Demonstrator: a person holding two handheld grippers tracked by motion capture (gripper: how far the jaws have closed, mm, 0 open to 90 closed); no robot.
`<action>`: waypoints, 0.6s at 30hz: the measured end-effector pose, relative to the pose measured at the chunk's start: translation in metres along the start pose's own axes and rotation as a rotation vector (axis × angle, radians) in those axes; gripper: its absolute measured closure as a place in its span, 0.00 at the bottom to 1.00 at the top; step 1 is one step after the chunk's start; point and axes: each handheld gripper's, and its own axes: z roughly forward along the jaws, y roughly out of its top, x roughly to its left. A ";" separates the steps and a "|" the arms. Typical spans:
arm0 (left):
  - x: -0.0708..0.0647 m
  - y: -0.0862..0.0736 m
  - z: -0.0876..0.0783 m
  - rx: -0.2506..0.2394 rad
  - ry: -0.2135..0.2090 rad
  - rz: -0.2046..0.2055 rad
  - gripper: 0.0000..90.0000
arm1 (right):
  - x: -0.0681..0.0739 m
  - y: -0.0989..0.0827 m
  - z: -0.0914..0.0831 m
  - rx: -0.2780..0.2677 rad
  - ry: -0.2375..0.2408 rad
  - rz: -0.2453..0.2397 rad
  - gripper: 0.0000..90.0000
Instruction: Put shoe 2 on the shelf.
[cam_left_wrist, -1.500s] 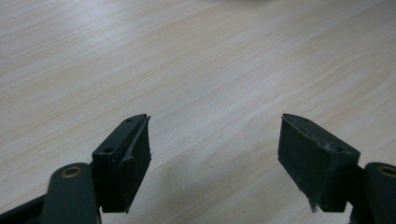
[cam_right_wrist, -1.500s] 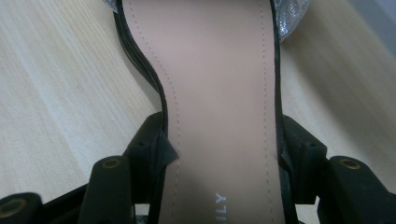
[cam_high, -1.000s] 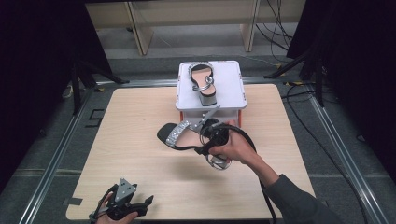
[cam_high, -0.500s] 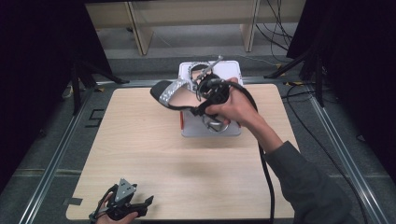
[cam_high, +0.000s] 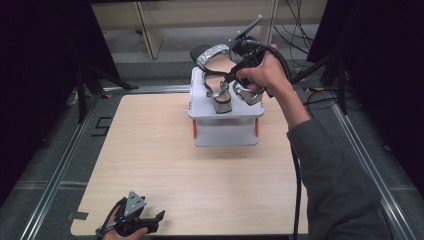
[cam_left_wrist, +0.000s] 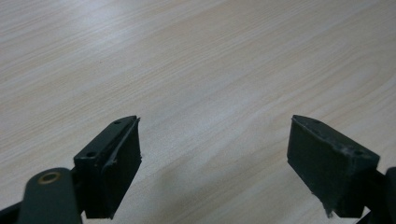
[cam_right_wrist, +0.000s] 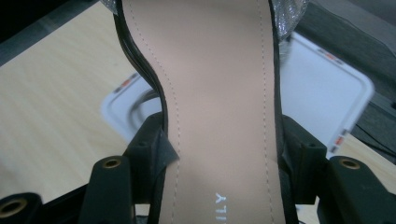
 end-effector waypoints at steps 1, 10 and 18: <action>0.000 0.000 0.000 -0.003 -0.002 -0.005 0.20 | -0.012 0.005 0.004 0.018 -0.028 0.043 0.48; -0.002 -0.001 0.001 -0.032 0.004 -0.037 0.20 | -0.046 0.005 0.035 0.093 -0.122 0.177 0.48; 0.001 -0.001 0.000 -0.013 0.017 -0.019 0.20 | -0.061 0.001 0.063 0.169 -0.168 0.305 0.48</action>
